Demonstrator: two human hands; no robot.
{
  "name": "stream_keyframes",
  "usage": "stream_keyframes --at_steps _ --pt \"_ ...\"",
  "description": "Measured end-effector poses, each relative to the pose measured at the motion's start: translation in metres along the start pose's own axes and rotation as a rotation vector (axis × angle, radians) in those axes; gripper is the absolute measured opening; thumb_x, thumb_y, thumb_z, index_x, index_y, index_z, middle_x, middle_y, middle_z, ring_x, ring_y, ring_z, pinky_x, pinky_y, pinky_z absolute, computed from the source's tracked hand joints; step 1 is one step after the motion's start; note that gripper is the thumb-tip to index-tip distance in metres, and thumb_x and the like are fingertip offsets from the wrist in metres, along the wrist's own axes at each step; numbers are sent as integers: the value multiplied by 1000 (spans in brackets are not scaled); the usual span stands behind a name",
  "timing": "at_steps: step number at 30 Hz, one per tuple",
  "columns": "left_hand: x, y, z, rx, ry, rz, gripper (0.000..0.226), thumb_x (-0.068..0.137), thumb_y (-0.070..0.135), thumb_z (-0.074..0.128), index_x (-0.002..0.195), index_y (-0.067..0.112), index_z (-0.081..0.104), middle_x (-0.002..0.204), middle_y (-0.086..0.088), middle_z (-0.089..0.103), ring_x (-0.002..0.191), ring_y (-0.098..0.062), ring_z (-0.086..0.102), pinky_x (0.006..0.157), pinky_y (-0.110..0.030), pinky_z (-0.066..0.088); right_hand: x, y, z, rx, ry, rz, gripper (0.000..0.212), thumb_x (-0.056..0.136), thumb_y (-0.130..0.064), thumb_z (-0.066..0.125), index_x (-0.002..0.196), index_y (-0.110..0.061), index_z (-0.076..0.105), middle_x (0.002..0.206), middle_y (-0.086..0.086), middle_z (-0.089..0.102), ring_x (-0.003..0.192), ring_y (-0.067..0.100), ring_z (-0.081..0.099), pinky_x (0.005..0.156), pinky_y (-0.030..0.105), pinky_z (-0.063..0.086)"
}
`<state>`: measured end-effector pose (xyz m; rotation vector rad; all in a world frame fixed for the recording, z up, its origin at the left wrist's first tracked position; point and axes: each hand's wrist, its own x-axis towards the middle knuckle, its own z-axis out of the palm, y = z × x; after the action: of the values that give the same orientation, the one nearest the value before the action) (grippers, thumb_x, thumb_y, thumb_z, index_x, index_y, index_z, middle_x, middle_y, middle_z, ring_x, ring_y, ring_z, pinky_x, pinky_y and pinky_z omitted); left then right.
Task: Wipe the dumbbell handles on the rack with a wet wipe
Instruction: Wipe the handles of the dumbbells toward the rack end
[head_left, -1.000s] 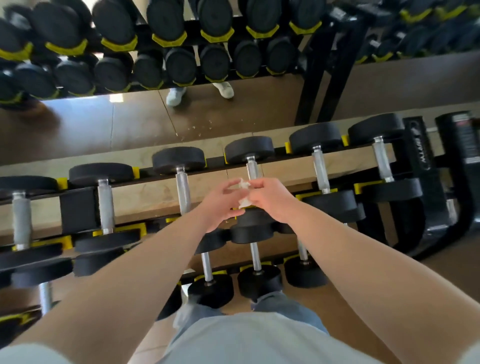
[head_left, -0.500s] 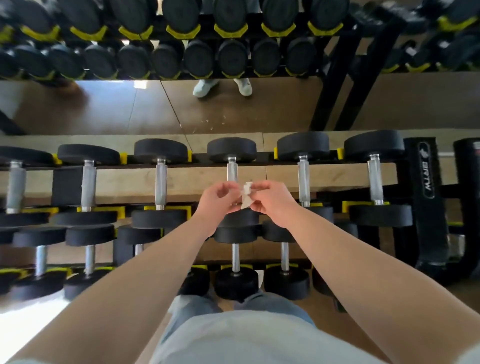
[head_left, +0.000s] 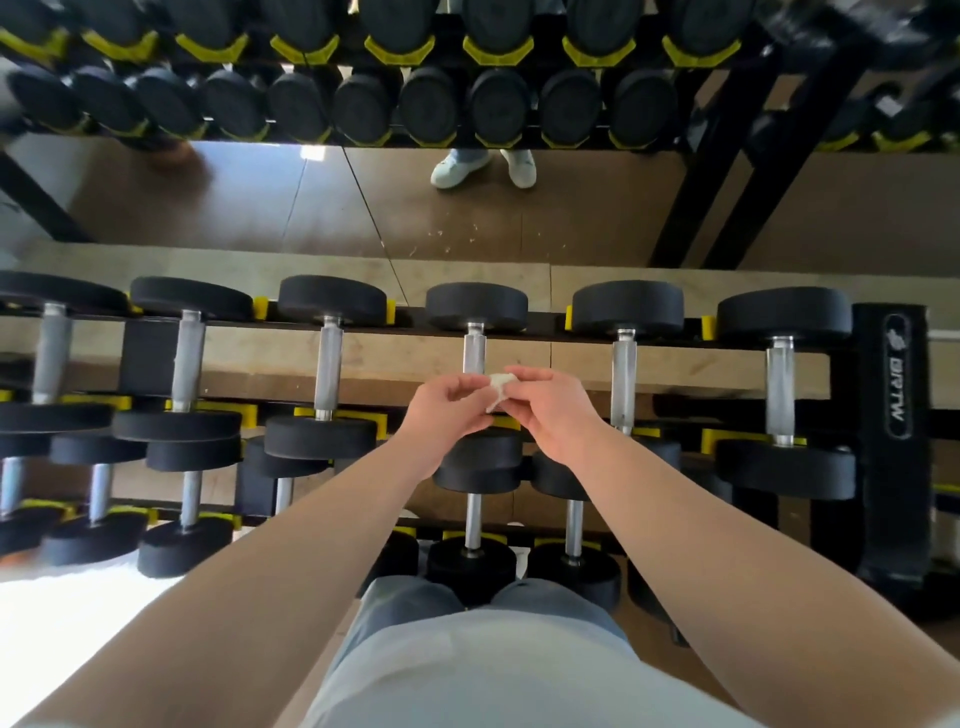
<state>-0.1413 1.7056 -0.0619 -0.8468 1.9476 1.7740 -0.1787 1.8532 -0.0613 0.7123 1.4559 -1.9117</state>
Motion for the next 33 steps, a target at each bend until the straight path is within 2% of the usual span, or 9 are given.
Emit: stream_keyframes --at_steps 4,8,14,19,21,23,29,31,33 --pt "8 -1 3 190 109 81 23 91 27 76 112 28 69 104 6 72 96 -12 69 82 -26 57 10 3 2 -11 94 -25 31 93 -2 70 121 -14 66 115 9 69 101 25 73 90 39 62" --pt "20 3 7 60 209 27 20 92 26 74 113 26 72 99 6 74 94 -11 71 88 -33 60 15 10 11 69 63 35 28 93 -10 73 119 -14 65 117 9 72 104 23 73 92 42 61" --pt "32 7 5 128 121 12 7 91 32 76 97 30 75 90 8 77 87 -11 74 84 -33 61 30 7 24 -31 95 -14 22 94 -13 72 114 -23 70 116 3 71 103 20 71 87 35 62" --pt "49 8 -8 279 128 23 23 96 25 68 118 28 71 109 11 71 101 -10 67 87 -31 57 56 -4 30 -246 228 -92 24 94 -17 73 115 -29 69 112 -3 71 97 15 71 89 36 62" --pt "55 7 -11 315 152 -10 35 97 24 65 131 28 63 121 10 68 103 -10 63 80 -24 51 69 -5 32 -367 244 -149 34 97 -18 69 130 -27 67 122 -3 70 101 16 70 92 37 61" --pt "57 5 -12 315 105 -52 42 98 22 64 140 28 57 129 8 65 108 -13 62 90 -29 53 76 -2 33 -569 212 -146 35 99 -21 64 134 -26 67 128 0 69 108 20 68 98 41 58" --pt "62 0 -13 363 -16 -116 45 101 19 60 145 22 54 132 -1 65 115 -21 63 105 -41 52 67 12 17 -1270 -116 101 17 99 -20 61 109 -13 72 91 4 68 85 20 66 72 31 55" --pt "65 -1 -15 385 -37 -131 42 101 21 60 142 23 56 127 -1 67 108 -20 66 99 -39 55 76 13 16 -1067 -65 121 13 98 -15 63 106 -11 72 91 5 69 83 20 66 70 30 55" --pt "67 0 -19 385 -63 -152 39 100 22 61 139 24 58 117 3 68 99 -16 68 87 -31 57 90 6 20 -664 50 151 25 93 -5 67 117 -9 72 102 8 71 93 23 69 87 39 61"
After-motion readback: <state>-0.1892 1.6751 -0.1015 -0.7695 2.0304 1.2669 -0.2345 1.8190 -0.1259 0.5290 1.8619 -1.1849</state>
